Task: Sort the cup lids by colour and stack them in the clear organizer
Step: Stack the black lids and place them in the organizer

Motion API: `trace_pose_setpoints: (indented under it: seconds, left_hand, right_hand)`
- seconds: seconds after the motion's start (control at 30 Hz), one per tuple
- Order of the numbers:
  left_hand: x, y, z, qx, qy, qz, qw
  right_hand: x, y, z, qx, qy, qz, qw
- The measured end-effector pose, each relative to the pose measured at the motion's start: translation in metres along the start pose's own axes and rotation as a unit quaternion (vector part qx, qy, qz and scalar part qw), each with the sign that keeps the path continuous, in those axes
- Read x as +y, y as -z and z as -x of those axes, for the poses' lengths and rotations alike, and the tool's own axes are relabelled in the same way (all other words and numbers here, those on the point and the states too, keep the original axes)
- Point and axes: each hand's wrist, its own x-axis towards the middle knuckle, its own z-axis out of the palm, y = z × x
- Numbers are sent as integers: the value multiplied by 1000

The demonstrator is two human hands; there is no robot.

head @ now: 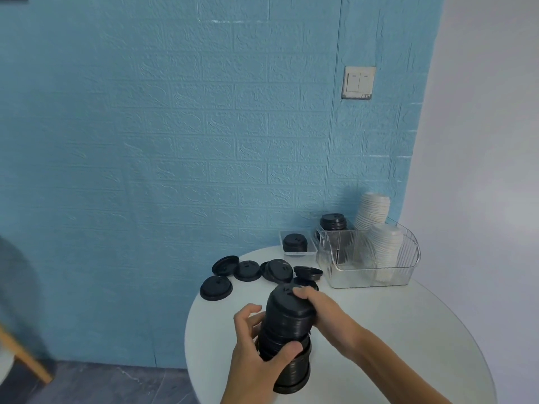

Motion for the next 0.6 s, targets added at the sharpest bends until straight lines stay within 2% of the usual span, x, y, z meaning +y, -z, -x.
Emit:
trace_pose_setpoints:
  seconds: [0.1, 0.2, 0.37, 0.47, 0.6]
  left_hand:
    - [-2, 2, -1, -10, -23, -6, 1000]
    - [-3, 1, -2, -20, -57, -40, 997]
    - [-5, -3, -6, -28, -121, -73, 990]
    - [-2, -5, -8, -37, -114, -67, 991]
    - [-3, -9, -9, -42, -86, -64, 993]
  right_hand:
    - [1, -6, 3, -6, -1, 57, 998]
    - [-2, -8, 6, -9, 21, 60, 998]
    - [0, -10, 8, 32, 137, 95, 986]
    - [6, -12, 13, 33, 182, 124, 975]
    - [8, -12, 17, 14, 181, 144, 973]
